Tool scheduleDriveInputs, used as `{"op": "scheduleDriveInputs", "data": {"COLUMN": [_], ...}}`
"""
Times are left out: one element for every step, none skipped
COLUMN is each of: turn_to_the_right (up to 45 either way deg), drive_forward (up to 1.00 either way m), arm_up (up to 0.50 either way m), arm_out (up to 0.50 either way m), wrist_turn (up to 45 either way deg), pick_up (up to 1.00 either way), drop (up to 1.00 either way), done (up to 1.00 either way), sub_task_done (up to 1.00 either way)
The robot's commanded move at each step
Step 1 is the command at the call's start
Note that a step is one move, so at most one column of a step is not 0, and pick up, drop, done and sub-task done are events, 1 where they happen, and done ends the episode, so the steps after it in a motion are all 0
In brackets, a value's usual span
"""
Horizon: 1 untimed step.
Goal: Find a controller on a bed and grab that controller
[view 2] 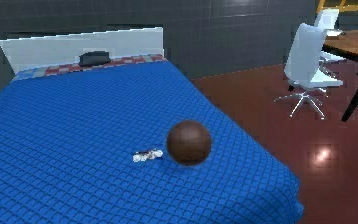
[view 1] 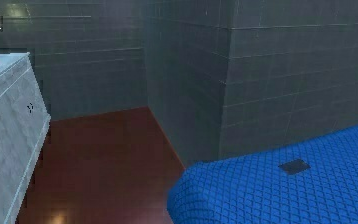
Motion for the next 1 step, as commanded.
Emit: {"op": "scheduleDriveInputs", "data": {"turn_to_the_right": [0.0], "drive_forward": [0.0], "arm_up": [0.0], "arm_out": [0.5], "wrist_turn": [0.0], "pick_up": [0.0], "drop": [0.0], "done": [0.0], "sub_task_done": [0.0]}}
